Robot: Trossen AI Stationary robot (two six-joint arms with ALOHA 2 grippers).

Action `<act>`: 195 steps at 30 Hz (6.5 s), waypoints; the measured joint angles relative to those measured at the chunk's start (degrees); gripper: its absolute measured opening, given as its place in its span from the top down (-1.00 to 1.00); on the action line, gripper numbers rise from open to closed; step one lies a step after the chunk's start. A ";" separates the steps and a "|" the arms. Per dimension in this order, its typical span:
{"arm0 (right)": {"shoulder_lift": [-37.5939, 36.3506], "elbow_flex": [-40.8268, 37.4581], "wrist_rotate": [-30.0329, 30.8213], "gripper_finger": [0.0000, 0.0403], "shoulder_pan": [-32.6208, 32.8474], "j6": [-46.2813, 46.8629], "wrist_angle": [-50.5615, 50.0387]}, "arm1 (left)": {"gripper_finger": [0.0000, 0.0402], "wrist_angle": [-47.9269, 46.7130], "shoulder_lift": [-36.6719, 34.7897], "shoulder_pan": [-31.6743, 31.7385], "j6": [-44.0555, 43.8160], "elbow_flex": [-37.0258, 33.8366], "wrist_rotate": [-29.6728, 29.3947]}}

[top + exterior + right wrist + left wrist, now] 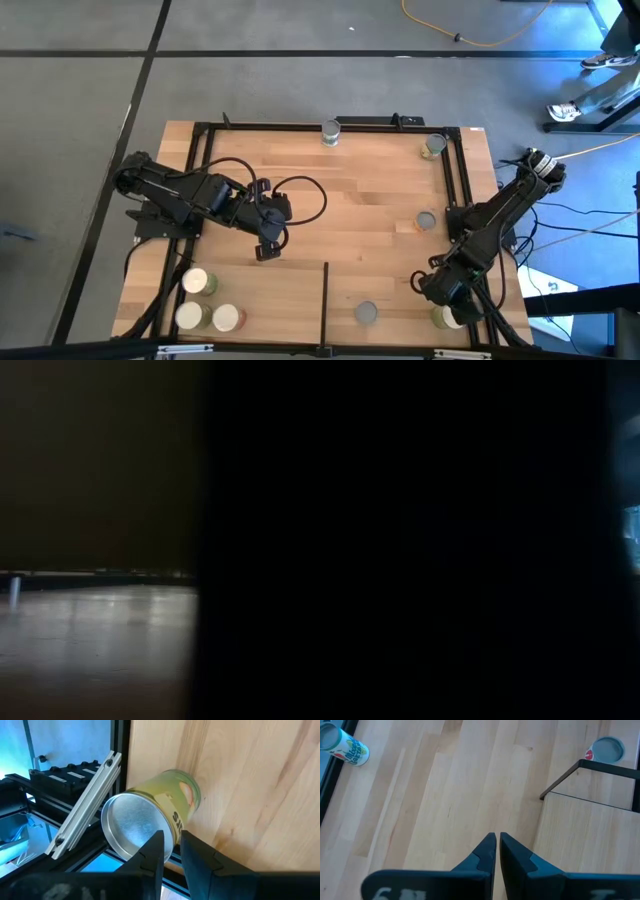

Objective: Pick and place cans onto a shelf
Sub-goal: Put the canned peaches on the shelf

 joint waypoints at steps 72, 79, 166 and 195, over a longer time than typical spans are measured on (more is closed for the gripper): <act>0.02 13.55 8.59 1.00 -22.72 -9.24 -10.84 | 0.92 1.62 0.00 -0.37 2.99 0.00 1.75; 1.71 19.84 14.24 1.00 -34.55 -10.38 -10.93 | 0.92 1.14 0.00 -0.69 3.33 0.00 1.75; 26.73 81.66 6.38 0.81 -50.67 -31.23 -36.99 | 0.96 -5.74 -5.52 -2.19 16.17 -0.79 -2.40; 9.62 81.59 28.55 0.80 -51.04 -30.95 -38.45 | 0.82 2.44 15.97 10.25 49.42 -0.83 12.47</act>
